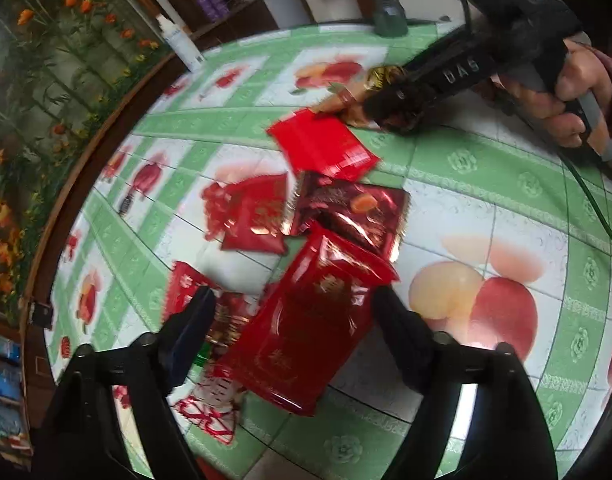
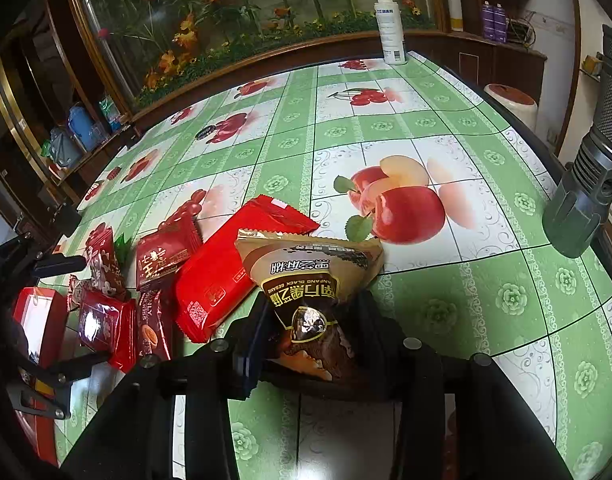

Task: Organize snacks
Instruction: 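Grasp the brown jerky bag with the right gripper, then grasp the long red packet with the left gripper while the right lifts the jerky bag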

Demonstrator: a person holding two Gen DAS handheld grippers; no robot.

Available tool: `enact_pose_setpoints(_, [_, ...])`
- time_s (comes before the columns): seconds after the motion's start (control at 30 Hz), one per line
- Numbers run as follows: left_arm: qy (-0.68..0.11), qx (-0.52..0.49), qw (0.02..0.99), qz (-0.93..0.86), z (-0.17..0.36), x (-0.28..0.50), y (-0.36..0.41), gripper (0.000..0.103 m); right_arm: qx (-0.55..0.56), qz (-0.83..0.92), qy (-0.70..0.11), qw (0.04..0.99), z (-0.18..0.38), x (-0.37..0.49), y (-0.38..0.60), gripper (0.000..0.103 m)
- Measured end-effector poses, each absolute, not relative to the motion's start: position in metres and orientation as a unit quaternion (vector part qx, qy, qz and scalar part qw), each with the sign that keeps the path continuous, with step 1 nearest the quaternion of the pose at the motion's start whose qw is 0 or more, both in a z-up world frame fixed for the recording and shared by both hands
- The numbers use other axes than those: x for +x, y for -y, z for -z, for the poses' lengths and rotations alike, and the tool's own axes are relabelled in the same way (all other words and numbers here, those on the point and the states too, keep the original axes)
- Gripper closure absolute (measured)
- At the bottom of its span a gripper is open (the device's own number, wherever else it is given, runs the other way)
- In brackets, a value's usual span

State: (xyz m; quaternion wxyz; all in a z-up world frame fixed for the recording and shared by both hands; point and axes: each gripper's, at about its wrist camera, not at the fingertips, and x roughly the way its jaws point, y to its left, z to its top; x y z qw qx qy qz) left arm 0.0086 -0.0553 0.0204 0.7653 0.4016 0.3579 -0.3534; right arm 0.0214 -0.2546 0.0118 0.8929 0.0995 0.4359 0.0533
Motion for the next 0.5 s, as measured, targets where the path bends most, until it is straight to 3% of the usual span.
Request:
enact_pose_setpoints(0.27, [-0.363, 0.389, 0.767, 0.359, -0.013, -0.004, 0.052, 0.018, 0.099, -0.053, -0.435, 0.893, -0.012, 0.022, 0.254, 0.057])
enact_pose_setpoints(0.4, [-0.406, 0.347, 0.757, 0.376, -0.016, -0.01, 0.053, 0.046, 0.099, -0.054, -0.434, 0.894, -0.013, 0.022, 0.254, 0.057])
enact_pose_setpoints(0.5, [-0.428, 0.318, 0.756, 0.379, -0.019, -0.018, 0.054, 0.047, 0.099, -0.053, -0.435, 0.894, -0.013, 0.022, 0.254, 0.057])
